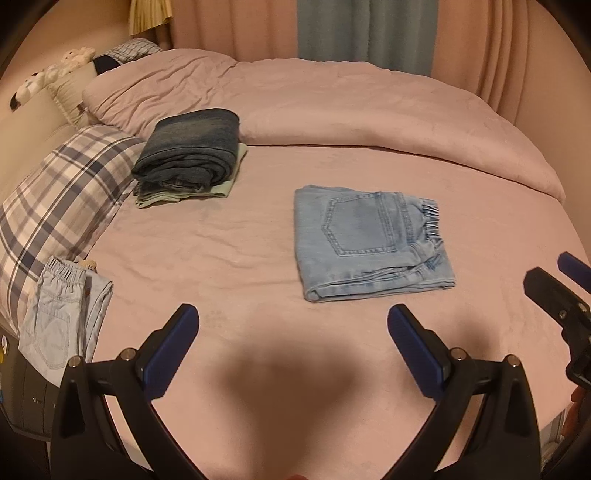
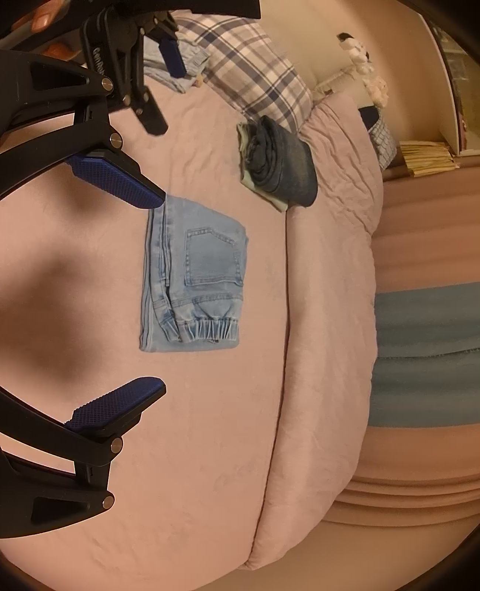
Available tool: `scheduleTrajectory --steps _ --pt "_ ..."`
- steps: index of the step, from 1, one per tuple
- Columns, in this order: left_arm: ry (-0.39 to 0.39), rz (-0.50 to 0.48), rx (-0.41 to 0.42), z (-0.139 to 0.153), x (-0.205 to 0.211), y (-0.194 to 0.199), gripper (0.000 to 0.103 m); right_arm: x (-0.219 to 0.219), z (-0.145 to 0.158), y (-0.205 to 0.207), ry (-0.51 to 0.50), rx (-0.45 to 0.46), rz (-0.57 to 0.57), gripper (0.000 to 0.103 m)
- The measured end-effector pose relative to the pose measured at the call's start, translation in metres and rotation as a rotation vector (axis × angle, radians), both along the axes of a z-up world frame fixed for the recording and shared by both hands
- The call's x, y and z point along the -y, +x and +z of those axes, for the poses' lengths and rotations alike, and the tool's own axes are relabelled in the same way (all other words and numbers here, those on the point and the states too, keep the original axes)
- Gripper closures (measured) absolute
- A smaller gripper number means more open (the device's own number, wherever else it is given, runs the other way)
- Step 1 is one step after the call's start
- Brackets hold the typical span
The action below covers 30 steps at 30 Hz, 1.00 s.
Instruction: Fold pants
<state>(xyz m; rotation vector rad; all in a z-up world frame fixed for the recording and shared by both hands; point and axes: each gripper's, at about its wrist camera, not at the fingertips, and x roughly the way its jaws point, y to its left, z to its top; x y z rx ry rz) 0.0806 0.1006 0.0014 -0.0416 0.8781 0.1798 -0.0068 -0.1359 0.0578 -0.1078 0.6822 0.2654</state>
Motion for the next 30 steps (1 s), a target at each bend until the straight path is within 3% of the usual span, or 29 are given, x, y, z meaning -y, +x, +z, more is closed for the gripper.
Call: scheduleTrajectory --steps 11,30 --pt "0.017 -0.024 0.031 0.019 0.018 0.003 0.001 -0.005 0.009 -0.001 -0.002 -0.008 0.0 0.01" --pt "0.017 -0.028 0.038 0.028 0.02 0.009 0.001 -0.009 0.017 -0.002 -0.004 0.005 -0.005 0.01"
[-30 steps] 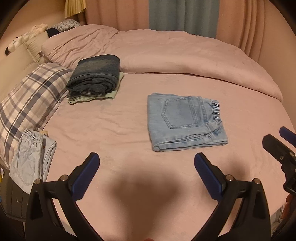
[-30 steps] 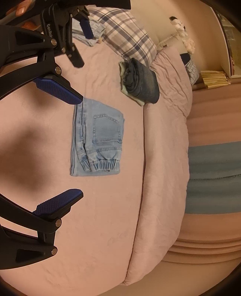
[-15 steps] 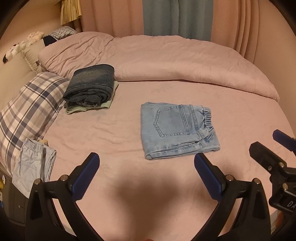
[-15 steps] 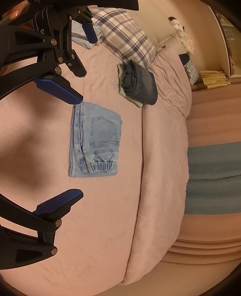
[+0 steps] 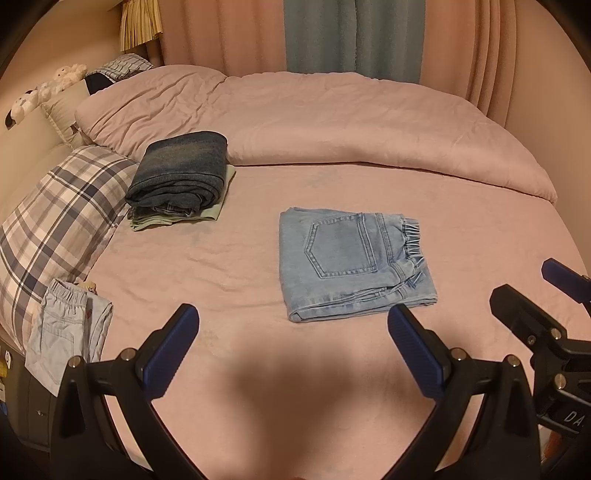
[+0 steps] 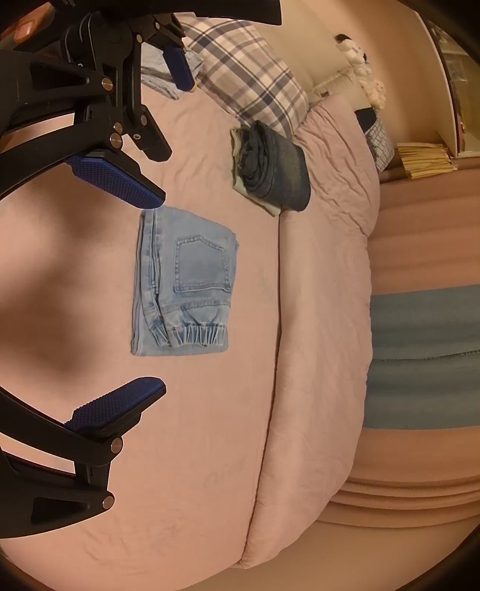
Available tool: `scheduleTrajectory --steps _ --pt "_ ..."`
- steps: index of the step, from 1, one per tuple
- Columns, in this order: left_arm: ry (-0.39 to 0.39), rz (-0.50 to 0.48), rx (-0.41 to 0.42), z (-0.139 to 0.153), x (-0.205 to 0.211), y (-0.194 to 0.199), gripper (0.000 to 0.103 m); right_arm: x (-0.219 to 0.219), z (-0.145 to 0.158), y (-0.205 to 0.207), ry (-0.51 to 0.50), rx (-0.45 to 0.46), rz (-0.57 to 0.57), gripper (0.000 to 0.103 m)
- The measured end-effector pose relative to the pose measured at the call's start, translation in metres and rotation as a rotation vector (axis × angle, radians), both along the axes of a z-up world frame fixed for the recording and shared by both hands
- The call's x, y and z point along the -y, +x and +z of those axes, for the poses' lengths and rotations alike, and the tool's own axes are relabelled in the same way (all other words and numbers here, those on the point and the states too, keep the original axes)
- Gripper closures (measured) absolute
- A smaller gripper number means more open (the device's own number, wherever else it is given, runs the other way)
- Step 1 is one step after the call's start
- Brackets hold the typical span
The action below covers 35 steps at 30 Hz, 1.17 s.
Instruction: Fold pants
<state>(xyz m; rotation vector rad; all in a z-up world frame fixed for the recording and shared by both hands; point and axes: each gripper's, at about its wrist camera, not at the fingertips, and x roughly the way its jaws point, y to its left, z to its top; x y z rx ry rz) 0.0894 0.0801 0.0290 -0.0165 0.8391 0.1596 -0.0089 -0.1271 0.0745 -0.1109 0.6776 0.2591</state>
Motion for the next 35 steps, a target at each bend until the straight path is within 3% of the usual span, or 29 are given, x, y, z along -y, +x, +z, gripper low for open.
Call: scheduleTrajectory --steps 35 --pt "0.018 -0.008 0.001 0.0025 0.006 0.0053 0.001 0.0043 0.0005 0.0033 0.011 -0.001 -0.017 0.01"
